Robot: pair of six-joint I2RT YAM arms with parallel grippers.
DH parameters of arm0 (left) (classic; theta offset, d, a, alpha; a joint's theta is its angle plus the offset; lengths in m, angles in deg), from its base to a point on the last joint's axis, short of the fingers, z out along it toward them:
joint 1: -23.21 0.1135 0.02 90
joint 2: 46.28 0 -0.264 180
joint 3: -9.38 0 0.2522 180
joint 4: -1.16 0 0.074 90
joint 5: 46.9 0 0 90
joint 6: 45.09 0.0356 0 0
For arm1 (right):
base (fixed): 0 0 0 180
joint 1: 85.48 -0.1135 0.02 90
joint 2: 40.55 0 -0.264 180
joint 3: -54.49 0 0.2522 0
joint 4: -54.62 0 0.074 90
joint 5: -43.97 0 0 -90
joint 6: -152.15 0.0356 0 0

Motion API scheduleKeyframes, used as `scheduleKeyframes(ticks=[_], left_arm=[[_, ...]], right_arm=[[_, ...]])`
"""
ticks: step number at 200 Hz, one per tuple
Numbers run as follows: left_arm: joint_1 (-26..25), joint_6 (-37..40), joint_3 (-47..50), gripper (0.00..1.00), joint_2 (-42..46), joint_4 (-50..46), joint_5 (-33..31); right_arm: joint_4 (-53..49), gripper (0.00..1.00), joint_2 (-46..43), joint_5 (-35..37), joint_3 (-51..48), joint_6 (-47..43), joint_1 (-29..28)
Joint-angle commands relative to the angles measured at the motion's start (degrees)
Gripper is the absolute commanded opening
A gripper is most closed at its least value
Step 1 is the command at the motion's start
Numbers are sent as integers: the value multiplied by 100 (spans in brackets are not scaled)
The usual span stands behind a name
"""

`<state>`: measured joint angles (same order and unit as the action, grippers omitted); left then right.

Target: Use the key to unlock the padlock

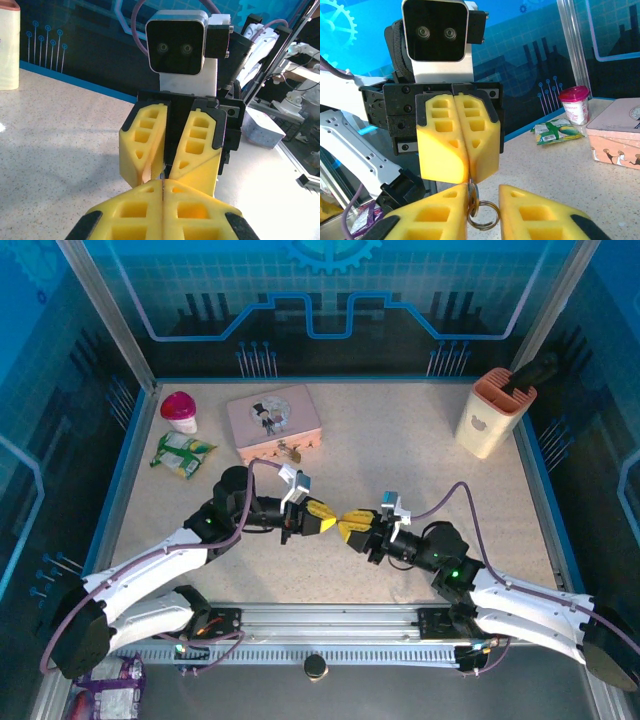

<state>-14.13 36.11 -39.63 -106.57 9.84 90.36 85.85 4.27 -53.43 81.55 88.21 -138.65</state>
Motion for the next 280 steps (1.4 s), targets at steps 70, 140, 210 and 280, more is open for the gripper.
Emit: scheduleKeyframes(ticks=[70,140,210,280], left_arm=[[-36,245,-176,0,72,-60,123],[79,7,210,45,749,-67,-1879],[381,-752,-172,58,632,-1448,-4763],[912,-2211,-584,59,-1315,-1304,-6251]], right_arm=[[-26,0,0,-15,150,83,-31],[-1274,0,-653,1100,191,-29,-33],[-2077,0,-1665,1899,-68,444,-20],[-2918,0,-1934,2267,214,883,-36]])
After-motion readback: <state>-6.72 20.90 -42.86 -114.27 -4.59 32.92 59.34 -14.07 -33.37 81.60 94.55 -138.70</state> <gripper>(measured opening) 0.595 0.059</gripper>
